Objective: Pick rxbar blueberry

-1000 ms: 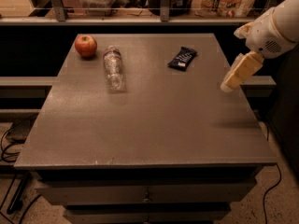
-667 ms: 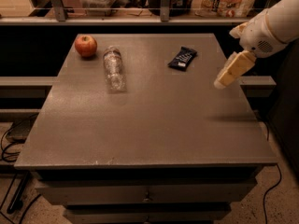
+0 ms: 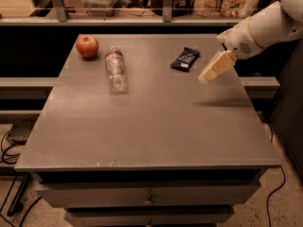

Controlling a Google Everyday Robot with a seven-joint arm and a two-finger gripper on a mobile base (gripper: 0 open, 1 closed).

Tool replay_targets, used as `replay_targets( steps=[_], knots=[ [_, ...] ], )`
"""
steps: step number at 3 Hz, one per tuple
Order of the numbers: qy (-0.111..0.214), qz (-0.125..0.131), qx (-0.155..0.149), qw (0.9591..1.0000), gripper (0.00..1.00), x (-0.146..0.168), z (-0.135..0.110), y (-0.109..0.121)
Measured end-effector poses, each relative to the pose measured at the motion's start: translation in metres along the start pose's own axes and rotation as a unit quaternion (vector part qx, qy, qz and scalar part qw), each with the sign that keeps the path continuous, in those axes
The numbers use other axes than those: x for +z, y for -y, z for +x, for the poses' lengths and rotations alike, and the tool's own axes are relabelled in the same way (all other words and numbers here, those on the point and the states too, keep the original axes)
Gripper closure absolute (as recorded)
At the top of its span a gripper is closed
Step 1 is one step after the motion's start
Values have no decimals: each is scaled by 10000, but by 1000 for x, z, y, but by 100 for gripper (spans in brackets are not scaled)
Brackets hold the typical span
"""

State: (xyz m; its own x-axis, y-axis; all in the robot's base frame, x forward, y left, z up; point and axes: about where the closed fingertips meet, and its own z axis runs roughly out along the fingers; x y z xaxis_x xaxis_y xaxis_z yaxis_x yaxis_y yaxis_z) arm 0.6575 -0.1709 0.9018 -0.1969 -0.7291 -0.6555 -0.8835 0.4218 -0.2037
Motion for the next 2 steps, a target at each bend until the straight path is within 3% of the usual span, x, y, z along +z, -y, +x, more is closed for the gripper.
replay_targets(
  steps=[2],
  knots=[
    [514, -181, 610, 9966, 0, 70, -2, 29]
  ],
)
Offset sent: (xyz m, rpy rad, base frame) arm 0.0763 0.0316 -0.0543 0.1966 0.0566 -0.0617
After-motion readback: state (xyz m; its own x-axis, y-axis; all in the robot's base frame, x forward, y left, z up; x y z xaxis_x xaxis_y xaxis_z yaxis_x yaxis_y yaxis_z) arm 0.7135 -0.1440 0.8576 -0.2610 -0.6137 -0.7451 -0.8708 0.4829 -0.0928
